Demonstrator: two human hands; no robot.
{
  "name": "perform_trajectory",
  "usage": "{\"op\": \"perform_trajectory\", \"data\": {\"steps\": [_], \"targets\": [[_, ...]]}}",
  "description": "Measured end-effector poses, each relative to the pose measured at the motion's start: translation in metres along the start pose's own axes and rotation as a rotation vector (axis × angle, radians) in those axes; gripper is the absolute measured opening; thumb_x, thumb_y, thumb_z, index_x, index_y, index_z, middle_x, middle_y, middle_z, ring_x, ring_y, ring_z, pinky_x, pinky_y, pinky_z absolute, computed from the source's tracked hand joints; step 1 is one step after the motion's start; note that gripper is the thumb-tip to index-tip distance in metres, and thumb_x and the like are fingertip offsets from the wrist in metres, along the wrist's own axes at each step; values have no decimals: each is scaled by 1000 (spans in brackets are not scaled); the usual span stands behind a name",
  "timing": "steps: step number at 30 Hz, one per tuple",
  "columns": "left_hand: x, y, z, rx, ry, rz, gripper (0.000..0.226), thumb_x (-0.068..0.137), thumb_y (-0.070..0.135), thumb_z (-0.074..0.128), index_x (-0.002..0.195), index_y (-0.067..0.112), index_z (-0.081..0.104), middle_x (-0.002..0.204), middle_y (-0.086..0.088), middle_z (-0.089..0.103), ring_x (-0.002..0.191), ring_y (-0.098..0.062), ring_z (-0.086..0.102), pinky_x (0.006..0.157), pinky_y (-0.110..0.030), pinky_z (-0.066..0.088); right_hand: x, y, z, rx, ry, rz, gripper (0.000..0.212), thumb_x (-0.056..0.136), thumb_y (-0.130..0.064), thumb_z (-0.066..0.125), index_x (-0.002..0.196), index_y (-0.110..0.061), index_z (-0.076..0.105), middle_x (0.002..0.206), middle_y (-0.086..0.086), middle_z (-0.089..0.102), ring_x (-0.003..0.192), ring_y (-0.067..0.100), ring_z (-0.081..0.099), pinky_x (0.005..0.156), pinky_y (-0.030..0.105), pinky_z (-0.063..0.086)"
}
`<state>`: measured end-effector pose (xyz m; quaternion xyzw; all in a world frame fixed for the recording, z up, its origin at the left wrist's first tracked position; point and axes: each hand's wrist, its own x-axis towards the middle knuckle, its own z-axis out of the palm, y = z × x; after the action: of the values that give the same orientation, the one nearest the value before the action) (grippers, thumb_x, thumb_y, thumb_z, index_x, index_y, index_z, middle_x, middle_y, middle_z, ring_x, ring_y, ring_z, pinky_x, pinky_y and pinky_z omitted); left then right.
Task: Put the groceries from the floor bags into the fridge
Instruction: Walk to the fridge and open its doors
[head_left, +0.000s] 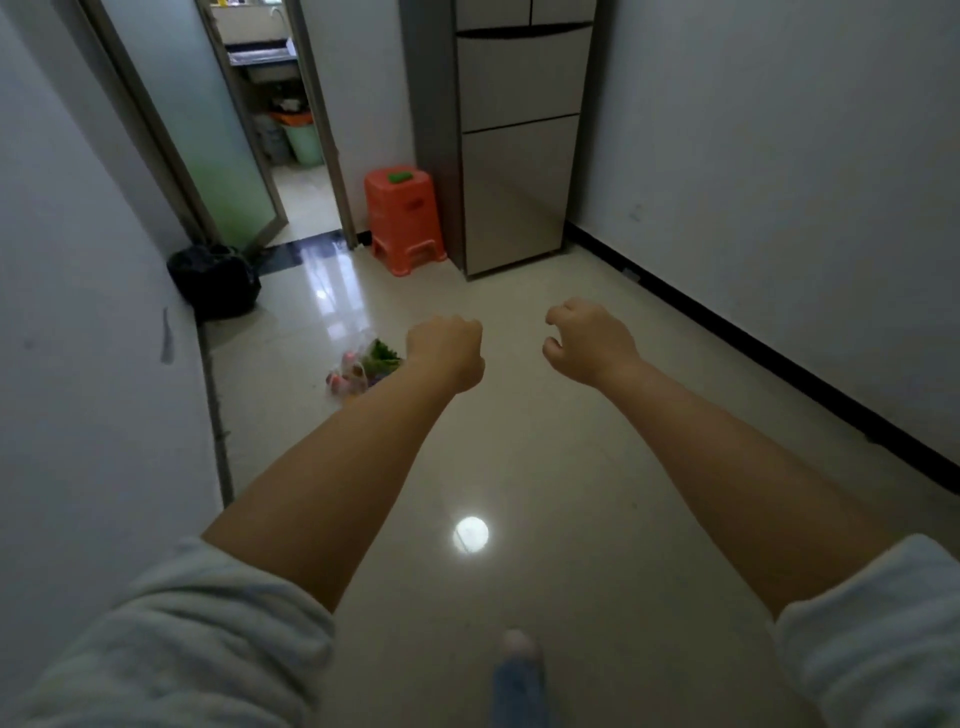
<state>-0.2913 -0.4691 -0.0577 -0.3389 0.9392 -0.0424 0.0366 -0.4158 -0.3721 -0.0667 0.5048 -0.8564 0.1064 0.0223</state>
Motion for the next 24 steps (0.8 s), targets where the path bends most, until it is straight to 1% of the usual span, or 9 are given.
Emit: {"op": "perform_trajectory", "data": {"steps": [3, 6, 8, 12, 18, 21, 24], "targets": [[84, -16, -9, 29, 32, -3, 30, 92, 15, 44, 120, 6, 52, 118, -14, 57, 109, -30, 55, 83, -36, 46, 92, 21, -11, -4, 24, -33, 36, 89, -18, 46, 121, -1, 53, 126, 18, 52, 114, 34, 50, 90, 39, 45], [166, -36, -25, 28, 71, -22, 31, 91, 12, 44, 120, 5, 52, 117, -15, 57, 107, -31, 57, 82, -35, 47, 181, 42, -23, 16, 72, -6, 36, 89, -17, 46, 120, 0, 52, 128, 19, 52, 115, 35, 49, 92, 39, 46], [217, -52, -36, 37, 93, -32, 32, 91, 12, 44, 121, 5, 52, 118, -15, 57, 106, -31, 57, 83, -35, 47, 234, 52, -25, 27, 75, 20, 36, 88, -17, 46, 119, 1, 53, 127, 20, 52, 115, 36, 50, 93, 41, 46], [317, -85, -45, 121, 87, -27, 30, 93, 15, 43, 121, 7, 51, 119, -14, 55, 107, -31, 55, 88, -36, 45, 336, 69, -12, 54, 72, 49, 34, 88, -16, 46, 117, 0, 54, 125, 20, 53, 113, 36, 50, 91, 41, 46], [486, -130, -45, 157, 123, -6, 31, 95, 20, 46, 122, 7, 53, 119, -15, 56, 110, -31, 54, 88, -37, 46, 491, 96, 17, 39, 103, 76, 29, 89, -16, 45, 110, 1, 55, 119, 20, 54, 106, 36, 52, 82, 39, 46], [575, -147, -56, 122, 139, 20, 33, 94, 25, 49, 122, 7, 53, 121, -15, 57, 111, -32, 54, 88, -37, 46, 568, 115, 20, 56, 138, 131, 31, 89, -15, 45, 113, 2, 55, 120, 21, 54, 108, 36, 52, 83, 39, 46], [662, -153, -65, 89, 129, 46, 32, 93, 22, 48, 121, 7, 53, 125, -14, 54, 115, -33, 51, 88, -38, 44, 640, 136, 21, 62, 148, 175, 33, 89, -14, 45, 116, 2, 54, 121, 22, 54, 111, 36, 50, 87, 39, 44]]}}
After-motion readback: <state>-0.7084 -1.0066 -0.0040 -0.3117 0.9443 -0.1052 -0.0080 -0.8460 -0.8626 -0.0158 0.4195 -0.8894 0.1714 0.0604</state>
